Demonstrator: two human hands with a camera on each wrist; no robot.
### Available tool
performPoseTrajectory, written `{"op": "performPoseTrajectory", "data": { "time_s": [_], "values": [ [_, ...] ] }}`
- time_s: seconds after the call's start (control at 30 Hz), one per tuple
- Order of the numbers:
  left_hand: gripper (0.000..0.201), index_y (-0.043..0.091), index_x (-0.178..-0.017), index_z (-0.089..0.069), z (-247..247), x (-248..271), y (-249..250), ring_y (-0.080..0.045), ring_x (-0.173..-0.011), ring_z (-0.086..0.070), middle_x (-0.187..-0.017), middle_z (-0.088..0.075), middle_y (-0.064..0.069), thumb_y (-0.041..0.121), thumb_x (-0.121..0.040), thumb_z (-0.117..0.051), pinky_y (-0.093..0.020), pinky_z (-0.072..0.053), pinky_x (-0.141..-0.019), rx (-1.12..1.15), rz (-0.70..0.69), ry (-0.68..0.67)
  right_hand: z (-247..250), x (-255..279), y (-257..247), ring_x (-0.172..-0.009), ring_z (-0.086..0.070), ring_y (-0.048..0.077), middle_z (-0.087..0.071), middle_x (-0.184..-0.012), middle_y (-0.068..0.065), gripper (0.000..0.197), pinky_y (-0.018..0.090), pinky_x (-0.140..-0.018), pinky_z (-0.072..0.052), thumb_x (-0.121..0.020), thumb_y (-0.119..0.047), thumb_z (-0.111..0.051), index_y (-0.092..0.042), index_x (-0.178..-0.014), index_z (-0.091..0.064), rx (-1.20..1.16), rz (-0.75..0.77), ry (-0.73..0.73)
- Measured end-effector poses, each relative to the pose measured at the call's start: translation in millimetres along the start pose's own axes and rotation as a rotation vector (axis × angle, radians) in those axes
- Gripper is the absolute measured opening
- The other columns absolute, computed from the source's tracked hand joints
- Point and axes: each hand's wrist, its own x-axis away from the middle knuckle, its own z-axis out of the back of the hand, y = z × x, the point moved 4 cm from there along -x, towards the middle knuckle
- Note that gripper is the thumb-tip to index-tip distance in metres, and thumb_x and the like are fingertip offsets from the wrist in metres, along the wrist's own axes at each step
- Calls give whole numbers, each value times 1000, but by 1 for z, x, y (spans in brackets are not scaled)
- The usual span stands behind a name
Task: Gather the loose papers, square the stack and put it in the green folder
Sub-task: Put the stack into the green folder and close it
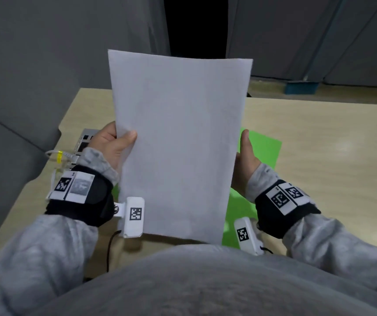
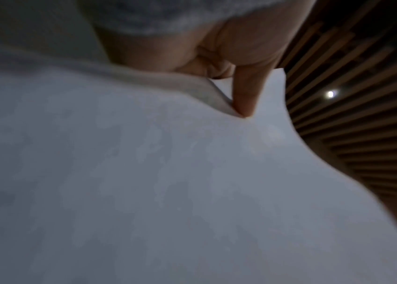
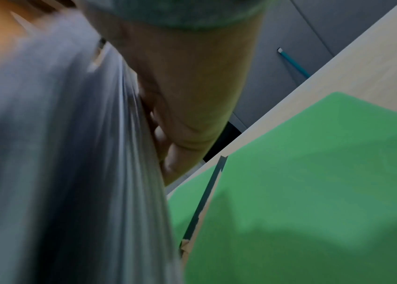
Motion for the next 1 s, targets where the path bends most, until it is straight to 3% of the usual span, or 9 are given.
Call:
{"op": "performPoseTrajectory", "data": {
  "time_s": [0.07,0.1,0.17,0.27,0.43,0.57,0.67,0.77,1.0],
  "values": [
    [15,15,-84,-63,-9,-5,-4,-4,-56,-68,-62,-73,10,1,-87,-57,-17,-54,-53,-66,13,74,2,8,5,-122,-54,33,-57,-133,13,87,52,-106,-39,-70,-86,-27,-21,-114,-64,78,-38,-75],
    [19,14,-84,-62,-16,-7,-8,0,-51,-65,-57,-71,13,-2,-89,-54,-14,-52,-50,-108,31,86,3,12,7,-117,-58,30,-61,-129,10,86,49,-101,-45,-60,-84,-47,-23,-118,-60,118,-34,-103],
    [17,12,-88,-61,-31,-11,-16,4,-45,-61,-50,-67,17,-1,-90,-52,-10,-50,-46,-200,79,82,11,16,12,-100,-66,29,-67,-117,6,79,45,-87,-54,-57,-53,-79,-23,-125,-54,219,31,-104],
    [14,13,-101,-59,-52,-23,-31,-3,-51,-61,-56,-67,14,5,-90,-54,-9,-49,-49,-371,114,47,29,19,15,-93,-66,28,-66,-110,6,57,45,-83,-56,-79,-12,-70,-20,-131,-48,431,94,26],
    [31,3,-114,-59,-84,-39,-60,-25,-89,-61,-97,-63,-11,11,-84,-60,-46,-51,-89,-598,203,-44,71,13,12,-91,-63,24,-65,-107,6,51,36,-82,-52,-82,-9,-63,-19,-130,-50,469,135,271],
    [39,1,-126,-50,-95,-35,-87,-24,-90,-56,-115,-62,-20,-2,-87,-53,-31,-48,-78,-727,278,-161,102,8,20,-75,-63,29,-67,-88,10,35,37,-71,-53,-84,-7,-57,-24,-115,-55,464,83,391],
    [44,12,-133,-46,-83,-26,-106,-24,-106,-57,-134,-54,-10,16,-90,-55,-30,-45,-91,-1149,406,-341,115,2,31,-76,-63,35,-66,-85,15,34,48,-77,-54,-82,-1,-55,-24,-106,-57,370,62,438],
    [47,15,-139,-39,-73,-16,-110,-28,-113,-55,-139,-45,-12,27,-94,-49,-37,-45,-100,-1404,549,-400,121,-3,34,-81,-60,31,-63,-90,15,31,42,-82,-51,-84,5,-53,-12,-110,-56,343,37,455],
    [34,16,-126,-46,-75,12,-120,-33,-104,-58,-121,-54,-15,31,-97,-38,-46,-52,-91,-1027,714,-238,121,-13,31,-83,-56,22,-62,-95,11,33,24,-76,-41,-86,-3,-58,-9,-118,-53,493,-49,490]
  ]
}}
